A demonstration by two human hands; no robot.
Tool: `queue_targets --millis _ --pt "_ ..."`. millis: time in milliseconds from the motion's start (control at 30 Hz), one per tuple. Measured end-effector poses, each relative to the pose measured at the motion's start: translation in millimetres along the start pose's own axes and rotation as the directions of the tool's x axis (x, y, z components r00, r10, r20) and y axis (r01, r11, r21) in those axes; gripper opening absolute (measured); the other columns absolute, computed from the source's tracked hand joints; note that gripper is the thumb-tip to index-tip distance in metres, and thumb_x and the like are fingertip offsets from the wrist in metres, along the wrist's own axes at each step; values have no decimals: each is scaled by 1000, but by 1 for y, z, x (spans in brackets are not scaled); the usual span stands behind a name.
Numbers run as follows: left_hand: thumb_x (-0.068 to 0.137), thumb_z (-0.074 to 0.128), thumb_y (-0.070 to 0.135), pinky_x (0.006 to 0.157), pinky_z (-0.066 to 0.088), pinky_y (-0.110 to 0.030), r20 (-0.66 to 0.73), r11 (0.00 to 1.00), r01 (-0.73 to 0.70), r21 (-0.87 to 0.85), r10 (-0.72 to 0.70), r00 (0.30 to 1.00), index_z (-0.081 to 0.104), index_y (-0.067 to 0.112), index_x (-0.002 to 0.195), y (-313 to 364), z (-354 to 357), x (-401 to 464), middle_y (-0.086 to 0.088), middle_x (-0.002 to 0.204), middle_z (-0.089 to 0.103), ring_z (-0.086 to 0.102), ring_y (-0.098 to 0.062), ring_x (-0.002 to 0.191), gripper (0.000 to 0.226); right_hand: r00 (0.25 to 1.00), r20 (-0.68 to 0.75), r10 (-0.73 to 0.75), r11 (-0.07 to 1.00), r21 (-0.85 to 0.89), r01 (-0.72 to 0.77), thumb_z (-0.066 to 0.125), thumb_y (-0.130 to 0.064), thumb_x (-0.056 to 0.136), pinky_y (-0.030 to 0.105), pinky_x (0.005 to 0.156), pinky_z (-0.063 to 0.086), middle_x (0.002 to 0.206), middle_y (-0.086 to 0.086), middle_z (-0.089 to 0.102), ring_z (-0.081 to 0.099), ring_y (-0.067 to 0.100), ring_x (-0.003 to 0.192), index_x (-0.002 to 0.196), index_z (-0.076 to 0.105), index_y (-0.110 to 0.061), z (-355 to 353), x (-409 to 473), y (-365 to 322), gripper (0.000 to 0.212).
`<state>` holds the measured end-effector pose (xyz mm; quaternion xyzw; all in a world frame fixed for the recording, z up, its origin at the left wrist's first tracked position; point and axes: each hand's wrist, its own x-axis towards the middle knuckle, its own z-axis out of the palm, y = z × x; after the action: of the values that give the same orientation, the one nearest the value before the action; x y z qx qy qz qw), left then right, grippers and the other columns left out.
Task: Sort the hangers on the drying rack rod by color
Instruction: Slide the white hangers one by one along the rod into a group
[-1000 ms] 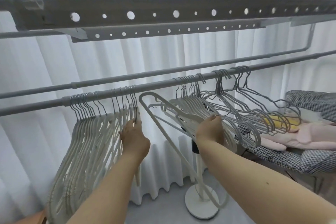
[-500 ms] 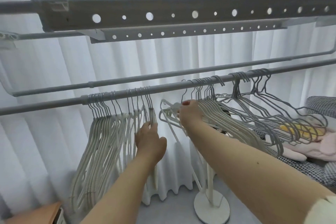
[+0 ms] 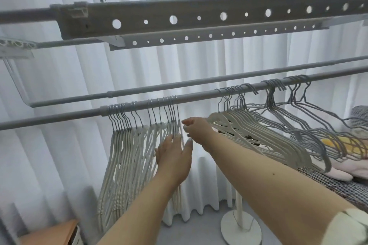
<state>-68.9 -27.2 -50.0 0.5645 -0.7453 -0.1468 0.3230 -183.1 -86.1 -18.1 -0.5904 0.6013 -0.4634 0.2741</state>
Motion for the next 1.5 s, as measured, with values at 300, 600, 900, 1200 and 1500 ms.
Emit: queue_targets --millis 300,600,900,1200,1500 --pt "102 38 35 109 25 -36 -115 998 -7 -63 0 993 56 7 125 22 1 -8 -7 137 50 38 -27 130 41 848 -529 -30 745 -578 -334 48 -28 89 39 101 34 132 12 48 43 28 123 126 45 -8 -60 -29 25 42" --pt "100 44 33 114 29 -37 -180 981 -29 -192 -7 984 56 8 132 25 11 -11 -7 139 54 42 -23 133 43 883 -439 164 601 -665 -443 45 -26 87 41 91 38 135 16 45 42 32 122 133 38 1 -69 -38 46 54" --pt "100 43 34 113 31 -38 -178 980 -16 -199 -20 984 56 9 133 22 7 -16 -6 137 55 43 -22 132 43 935 -316 158 599 -722 -346 40 -13 89 44 96 41 136 20 39 37 35 124 129 45 -6 -69 -37 44 41" --pt "101 43 31 113 31 -36 -169 977 -8 -212 -29 985 55 10 134 25 3 -21 -5 139 53 43 -21 133 41 987 -84 138 799 -580 -161 37 -2 89 27 68 39 101 8 60 58 22 90 130 44 -6 -57 -35 42 42" --pt "100 45 27 105 37 -33 -222 969 -18 -245 -38 974 58 10 130 25 1 -20 -6 134 57 49 -20 126 37 997 69 -26 965 -260 43 47 -16 93 24 57 40 99 7 62 56 16 74 135 48 -17 -18 -47 24 42"
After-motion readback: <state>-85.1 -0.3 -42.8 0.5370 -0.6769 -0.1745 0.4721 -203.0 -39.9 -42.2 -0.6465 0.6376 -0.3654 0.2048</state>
